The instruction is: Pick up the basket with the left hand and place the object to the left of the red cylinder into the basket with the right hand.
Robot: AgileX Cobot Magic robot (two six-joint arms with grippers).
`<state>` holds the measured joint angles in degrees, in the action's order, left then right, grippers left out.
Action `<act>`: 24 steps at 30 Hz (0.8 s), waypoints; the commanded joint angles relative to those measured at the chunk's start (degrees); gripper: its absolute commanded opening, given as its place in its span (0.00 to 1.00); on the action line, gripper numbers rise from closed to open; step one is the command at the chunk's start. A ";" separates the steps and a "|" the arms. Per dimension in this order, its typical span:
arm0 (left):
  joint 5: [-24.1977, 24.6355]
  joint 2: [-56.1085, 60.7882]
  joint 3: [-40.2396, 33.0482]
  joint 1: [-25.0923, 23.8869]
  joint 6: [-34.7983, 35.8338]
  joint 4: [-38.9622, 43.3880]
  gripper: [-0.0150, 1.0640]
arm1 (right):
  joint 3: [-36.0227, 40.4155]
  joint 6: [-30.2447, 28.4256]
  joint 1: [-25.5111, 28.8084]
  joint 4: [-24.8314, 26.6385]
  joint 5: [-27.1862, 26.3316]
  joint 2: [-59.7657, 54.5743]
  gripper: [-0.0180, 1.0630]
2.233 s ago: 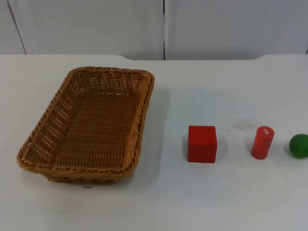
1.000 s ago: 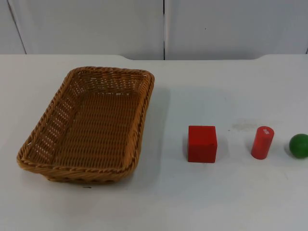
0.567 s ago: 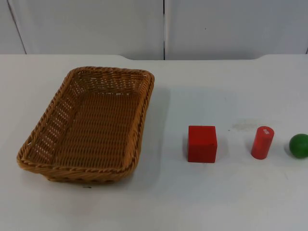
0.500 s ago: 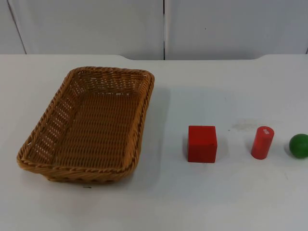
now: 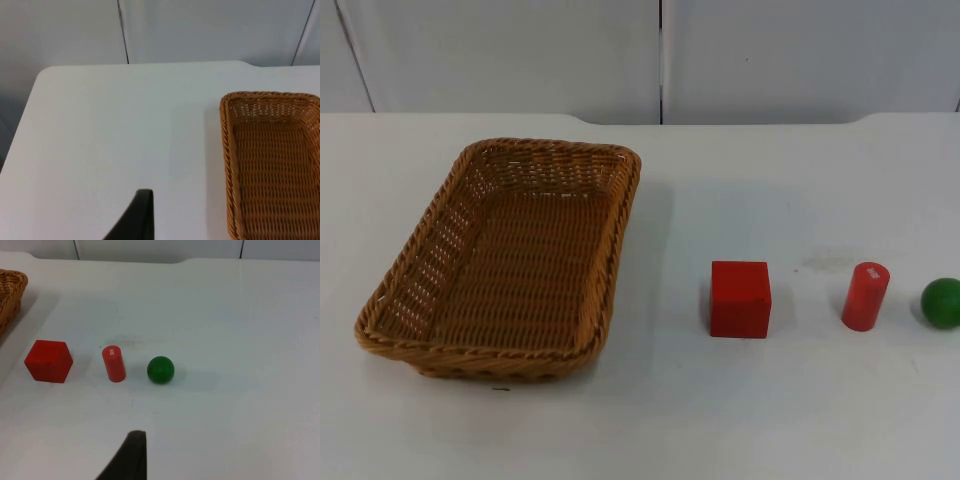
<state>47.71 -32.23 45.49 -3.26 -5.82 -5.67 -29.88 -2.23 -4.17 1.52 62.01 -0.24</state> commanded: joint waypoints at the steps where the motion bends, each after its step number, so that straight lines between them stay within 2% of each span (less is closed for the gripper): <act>1: -0.58 -2.12 1.45 -0.16 -0.10 -0.15 0.99 | 0.36 0.09 0.36 0.15 -0.23 0.24 0.99; 18: -0.20 -17.64 9.29 -0.16 -1.51 -2.49 0.99 | 0.36 0.09 0.36 0.15 -0.23 0.24 0.99; 24: -0.45 -22.25 9.83 -0.16 -7.70 -8.46 0.99 | 0.36 0.09 0.36 0.15 -0.23 0.24 0.99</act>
<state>47.60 -53.64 54.89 -3.26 -11.75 -11.76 -29.64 -2.23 -4.17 1.52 62.01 -0.24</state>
